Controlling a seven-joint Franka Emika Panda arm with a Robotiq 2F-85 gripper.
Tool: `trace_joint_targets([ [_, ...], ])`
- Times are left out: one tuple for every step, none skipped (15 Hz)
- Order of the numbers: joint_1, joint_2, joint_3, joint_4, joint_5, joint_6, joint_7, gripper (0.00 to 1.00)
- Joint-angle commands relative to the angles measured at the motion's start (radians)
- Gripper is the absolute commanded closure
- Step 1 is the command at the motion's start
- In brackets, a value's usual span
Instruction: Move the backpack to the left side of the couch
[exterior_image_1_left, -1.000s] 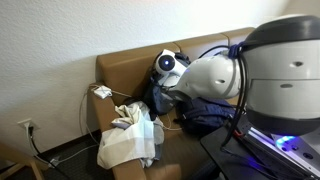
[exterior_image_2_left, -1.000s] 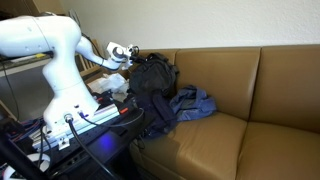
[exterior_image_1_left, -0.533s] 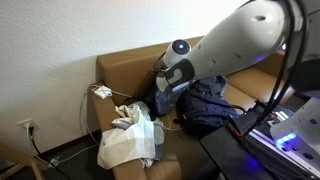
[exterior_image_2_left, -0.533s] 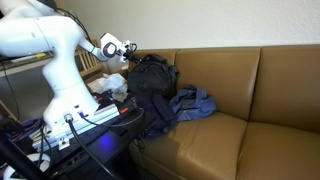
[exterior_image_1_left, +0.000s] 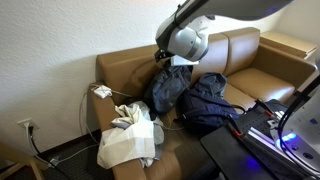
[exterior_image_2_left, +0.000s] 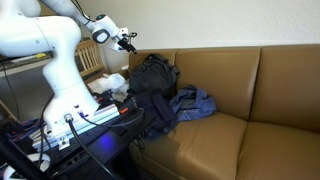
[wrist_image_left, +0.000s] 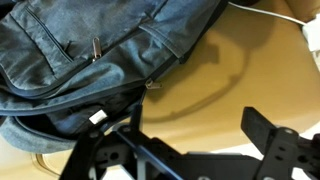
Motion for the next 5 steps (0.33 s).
trace_joint_targets([
  [0.086, -0.247, -0.137, -0.152, 0.118, -0.104, -0.193, 0.00],
  [0.123, -0.297, -0.194, -0.195, 0.117, -0.128, -0.200, 0.00],
  [0.164, -0.349, -0.258, -0.236, 0.106, -0.146, -0.198, 0.00],
  [0.094, -0.200, -0.175, -0.135, 0.095, -0.108, -0.144, 0.00],
  [0.123, -0.247, -0.220, -0.172, 0.095, -0.126, -0.154, 0.00],
])
